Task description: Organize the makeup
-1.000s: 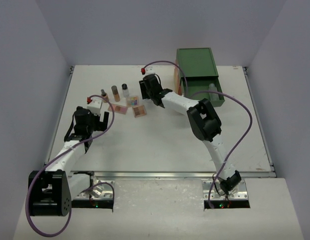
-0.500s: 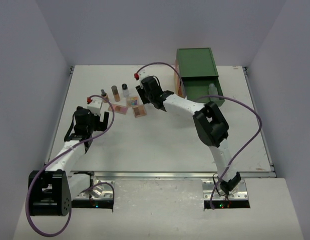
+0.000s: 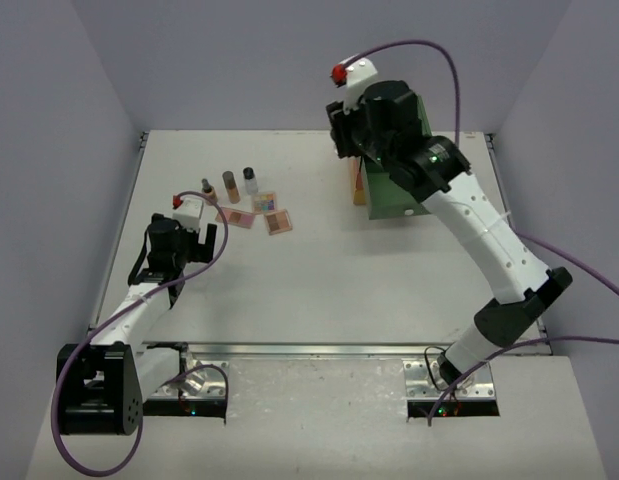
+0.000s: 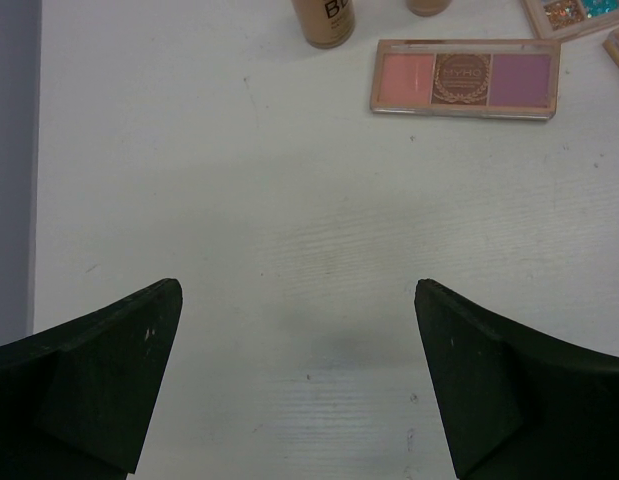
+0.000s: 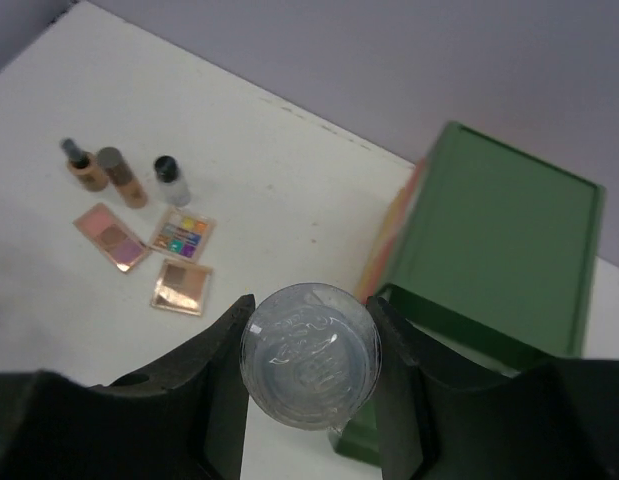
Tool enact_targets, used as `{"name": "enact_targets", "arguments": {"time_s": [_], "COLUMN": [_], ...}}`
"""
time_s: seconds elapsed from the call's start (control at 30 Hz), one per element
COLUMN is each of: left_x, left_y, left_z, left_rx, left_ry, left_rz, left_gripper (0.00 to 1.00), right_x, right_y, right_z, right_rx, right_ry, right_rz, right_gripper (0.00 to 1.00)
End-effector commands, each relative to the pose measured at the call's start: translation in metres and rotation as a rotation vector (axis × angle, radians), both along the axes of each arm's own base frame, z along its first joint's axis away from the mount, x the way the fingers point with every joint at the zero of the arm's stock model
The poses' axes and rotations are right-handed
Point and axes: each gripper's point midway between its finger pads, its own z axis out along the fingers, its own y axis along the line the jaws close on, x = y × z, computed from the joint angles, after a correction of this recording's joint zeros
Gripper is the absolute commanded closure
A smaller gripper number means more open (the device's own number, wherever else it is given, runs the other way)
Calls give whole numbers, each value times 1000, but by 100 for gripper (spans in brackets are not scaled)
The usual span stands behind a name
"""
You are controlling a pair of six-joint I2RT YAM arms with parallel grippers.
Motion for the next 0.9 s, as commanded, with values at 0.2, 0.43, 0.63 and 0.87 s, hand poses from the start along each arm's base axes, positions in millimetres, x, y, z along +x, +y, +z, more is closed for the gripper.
{"name": "enact_targets", "arguments": {"time_s": [0.2,0.43,0.63,0.87], "left_x": [6,7,7,7], "left_y": [4,4,4,3], "left_z": [16,16,14,14], "left_rx": [9,12,12,11], "left_ry": [-73,-71,-64,-61], "left_rz": [15,14,12,7], "left_gripper": [0,0,0,0], "right_x": [12,29,24,24], "right_y": [-122,-150,-147,-147], "right_z": [-68,-105,-152,-169], "right_rx": [-165,-160,-158,-159], "right_ry": [326,455,589,645], "right_rz": [-274,-336,-312,-307], "right_gripper": [100,100,98,91]}}
